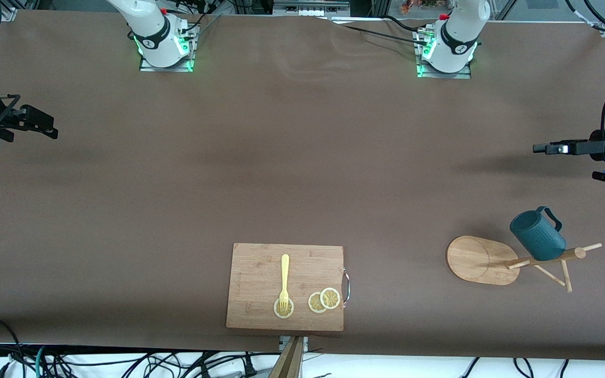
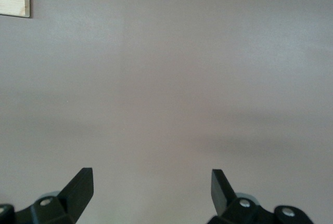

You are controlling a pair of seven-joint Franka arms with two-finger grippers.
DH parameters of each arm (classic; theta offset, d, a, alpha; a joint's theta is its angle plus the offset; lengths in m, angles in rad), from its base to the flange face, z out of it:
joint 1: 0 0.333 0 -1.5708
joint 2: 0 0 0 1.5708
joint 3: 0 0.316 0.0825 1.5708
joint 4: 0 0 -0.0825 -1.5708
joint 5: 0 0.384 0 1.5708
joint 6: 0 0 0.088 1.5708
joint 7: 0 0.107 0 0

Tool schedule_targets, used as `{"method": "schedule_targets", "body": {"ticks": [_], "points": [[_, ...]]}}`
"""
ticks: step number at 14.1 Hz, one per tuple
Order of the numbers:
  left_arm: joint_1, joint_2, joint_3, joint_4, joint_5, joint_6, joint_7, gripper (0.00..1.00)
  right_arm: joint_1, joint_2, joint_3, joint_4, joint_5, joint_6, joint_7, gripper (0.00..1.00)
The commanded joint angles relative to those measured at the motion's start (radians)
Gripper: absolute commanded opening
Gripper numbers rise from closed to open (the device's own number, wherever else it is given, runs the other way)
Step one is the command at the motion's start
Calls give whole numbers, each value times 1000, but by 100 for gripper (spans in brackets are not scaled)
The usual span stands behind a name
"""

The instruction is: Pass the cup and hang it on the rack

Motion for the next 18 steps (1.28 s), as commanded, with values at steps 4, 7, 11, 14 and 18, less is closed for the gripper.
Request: {"method": "schedule_targets", "body": {"ticks": [4,7,11,14,18], "points": [[-211,-53,-6,275,443,4,-61,100,-11,4,5,12,5,-7,-9,100],[-276,-56,-62,367,566,21,-178,100,-11,4,5,12,5,-7,-9,100],[-341,-61,-167,465,779,102,-204,100,-11,4,5,12,5,-7,-9,100],[-370,-71,-188,508,815,145,-239,100,-11,4,5,12,5,-7,-9,100],[-379,-163,-196,483,804,130,-451,100,-11,4,5,12,5,-7,-9,100]]}}
